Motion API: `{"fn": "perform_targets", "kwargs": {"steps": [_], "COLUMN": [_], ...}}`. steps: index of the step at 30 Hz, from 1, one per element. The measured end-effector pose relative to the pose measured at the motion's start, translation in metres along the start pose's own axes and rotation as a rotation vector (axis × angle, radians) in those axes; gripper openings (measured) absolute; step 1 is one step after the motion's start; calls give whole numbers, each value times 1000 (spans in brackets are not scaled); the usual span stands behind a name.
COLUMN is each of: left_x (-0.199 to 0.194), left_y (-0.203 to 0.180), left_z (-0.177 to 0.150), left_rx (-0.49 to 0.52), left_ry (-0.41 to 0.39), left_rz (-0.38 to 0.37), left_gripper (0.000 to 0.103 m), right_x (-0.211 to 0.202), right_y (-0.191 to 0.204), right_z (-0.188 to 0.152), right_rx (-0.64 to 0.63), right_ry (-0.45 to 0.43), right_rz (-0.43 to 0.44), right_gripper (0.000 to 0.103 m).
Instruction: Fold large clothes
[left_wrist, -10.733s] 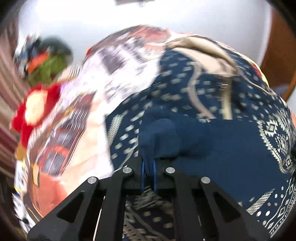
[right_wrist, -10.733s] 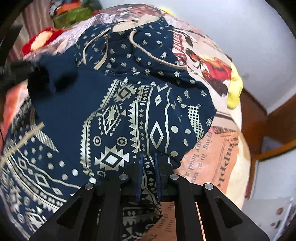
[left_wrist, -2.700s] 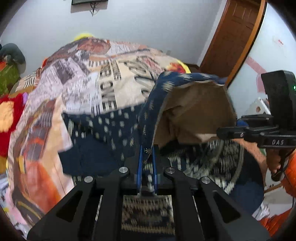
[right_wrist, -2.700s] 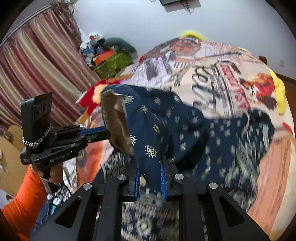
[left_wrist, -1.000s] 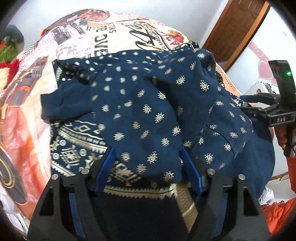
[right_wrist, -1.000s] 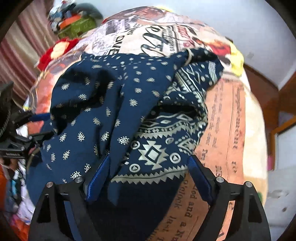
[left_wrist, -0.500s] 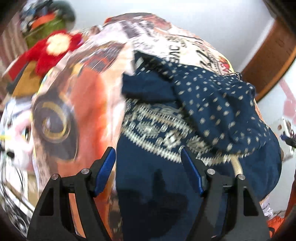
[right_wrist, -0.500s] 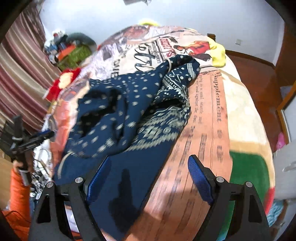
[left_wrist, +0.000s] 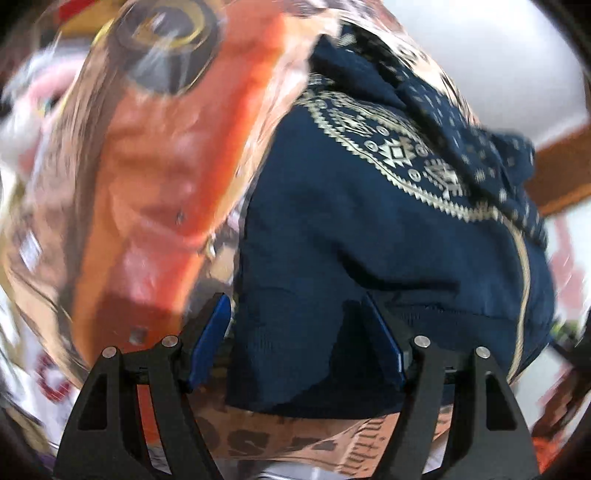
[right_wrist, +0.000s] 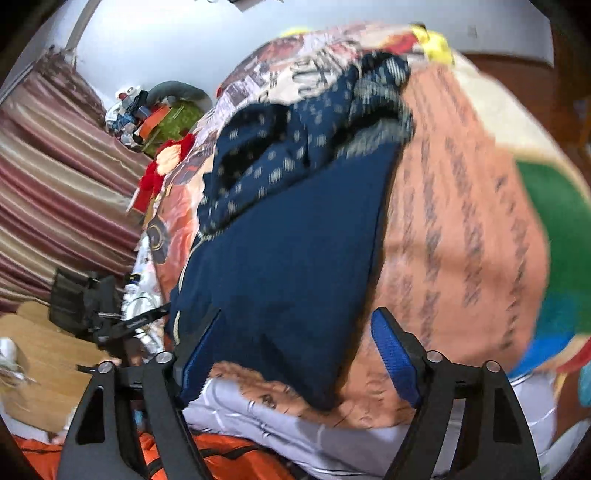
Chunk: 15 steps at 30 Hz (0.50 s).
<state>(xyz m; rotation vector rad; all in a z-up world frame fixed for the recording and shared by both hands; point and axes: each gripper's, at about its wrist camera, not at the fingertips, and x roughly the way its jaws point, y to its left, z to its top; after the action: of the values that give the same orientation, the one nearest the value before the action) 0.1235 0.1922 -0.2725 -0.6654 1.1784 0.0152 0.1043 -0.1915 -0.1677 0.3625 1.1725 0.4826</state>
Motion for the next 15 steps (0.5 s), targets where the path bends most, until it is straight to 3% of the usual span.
{"fn": "perform_targets", "kwargs": {"steps": [3, 5, 6, 8, 9, 11, 15], "left_x": [4, 6, 6, 5, 5, -1, -29], "left_y": [5, 1, -4, -13, -16, -29, -60], "left_z": [-1, 0, 1, 3, 5, 8, 14], "left_rx": [-62, -56, -39, -19, -12, 36, 167], "left_ry": [10, 15, 17, 31, 35, 31, -56], "left_rz": [-65, -67, -71, -100, -106, -109, -98], "left_gripper": [72, 69, 64, 43, 39, 19, 13], "right_x": [4, 5, 6, 9, 10, 8, 3], "right_y": [5, 7, 7, 6, 5, 3, 3], "right_z": [-6, -7, -7, -6, -6, -7, -2], "right_rx": [-27, -39, -40, -35, -35, -34, -33], "right_ry": [-28, -38, -45, -52, -57, -74, -104], "right_rz": [-26, -20, -11, -21, -30, -23, 25], "right_gripper": [77, 64, 58, 44, 40, 22, 11]}}
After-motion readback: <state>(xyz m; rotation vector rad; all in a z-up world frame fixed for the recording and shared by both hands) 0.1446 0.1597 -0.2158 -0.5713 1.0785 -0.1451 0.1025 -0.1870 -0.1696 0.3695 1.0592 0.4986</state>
